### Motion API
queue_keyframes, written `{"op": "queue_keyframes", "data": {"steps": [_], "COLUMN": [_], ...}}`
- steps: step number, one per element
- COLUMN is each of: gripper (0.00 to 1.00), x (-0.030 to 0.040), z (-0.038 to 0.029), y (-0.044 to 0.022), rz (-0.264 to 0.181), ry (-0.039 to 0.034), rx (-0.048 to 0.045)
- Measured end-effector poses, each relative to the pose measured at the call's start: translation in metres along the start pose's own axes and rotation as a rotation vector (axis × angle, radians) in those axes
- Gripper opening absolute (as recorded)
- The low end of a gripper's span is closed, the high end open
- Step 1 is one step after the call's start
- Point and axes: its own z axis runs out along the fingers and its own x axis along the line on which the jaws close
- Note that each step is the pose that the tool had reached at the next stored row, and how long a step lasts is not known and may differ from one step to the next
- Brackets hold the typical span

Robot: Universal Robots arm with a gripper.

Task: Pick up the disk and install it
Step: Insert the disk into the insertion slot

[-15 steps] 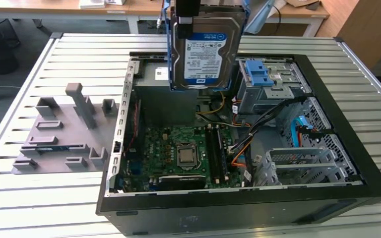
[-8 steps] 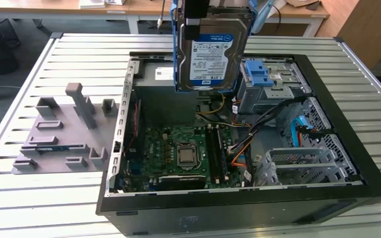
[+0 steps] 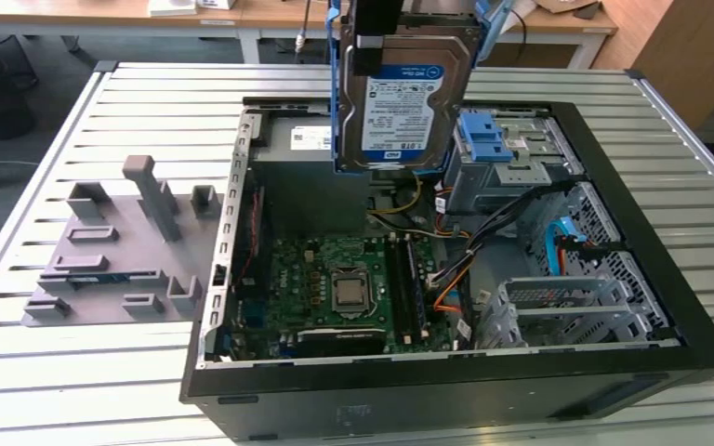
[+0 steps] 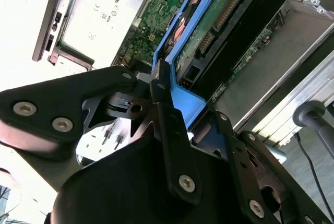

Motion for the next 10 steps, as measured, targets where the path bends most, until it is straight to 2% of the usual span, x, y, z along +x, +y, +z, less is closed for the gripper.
{"op": "queue_keyframes", "data": {"steps": [8, 10], "gripper": [0.36, 0.36], "x": [0.0, 0.0], "z": [0.0, 0.0002], "y": [-0.0006, -0.0006], "rz": [0.001, 0.012], "ry": [0.0, 0.0], "rx": [0.0, 0.0002]}}
